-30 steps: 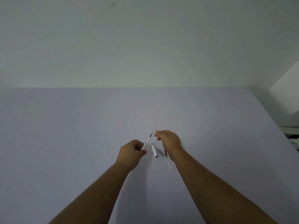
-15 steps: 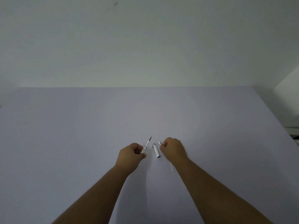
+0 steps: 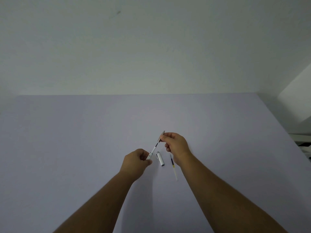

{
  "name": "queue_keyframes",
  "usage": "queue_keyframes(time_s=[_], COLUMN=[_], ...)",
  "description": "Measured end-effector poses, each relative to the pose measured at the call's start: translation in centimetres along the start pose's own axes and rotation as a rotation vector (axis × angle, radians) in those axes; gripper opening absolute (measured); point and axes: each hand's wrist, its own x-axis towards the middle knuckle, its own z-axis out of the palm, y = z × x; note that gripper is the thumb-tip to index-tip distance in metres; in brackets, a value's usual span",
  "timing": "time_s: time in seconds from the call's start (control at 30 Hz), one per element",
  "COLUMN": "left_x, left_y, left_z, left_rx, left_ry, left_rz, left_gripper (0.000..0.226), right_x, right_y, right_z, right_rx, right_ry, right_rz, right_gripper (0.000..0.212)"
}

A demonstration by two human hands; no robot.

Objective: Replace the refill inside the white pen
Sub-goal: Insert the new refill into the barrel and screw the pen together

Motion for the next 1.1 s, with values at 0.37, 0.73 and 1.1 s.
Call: queue_keyframes(time_s=[0.37, 0.73, 1.1], left_x=[-0.2, -0.6, -1.2], left_y=[0.3, 0.4, 0.7], left_z=[-0.1, -0.3, -0.7], left_rx=[0.008, -0.018, -0.099], left_ry=[0.008, 0.003, -0.002], left_rz=[0.003, 0.009, -0.009], left_gripper=[0.015, 0.012, 0.017], right_x=[-0.5, -0.7, -1.3], right_y=[0.4, 0.0, 0.4], right_z=[0.2, 0.0, 0.0], right_rx=[-0.011, -0.009, -0.070], right_ry=[-0.021, -0.025, -0.160], right_rz=[-0.015, -0.052, -0.110], right_gripper=[0.005, 0.009, 0.013])
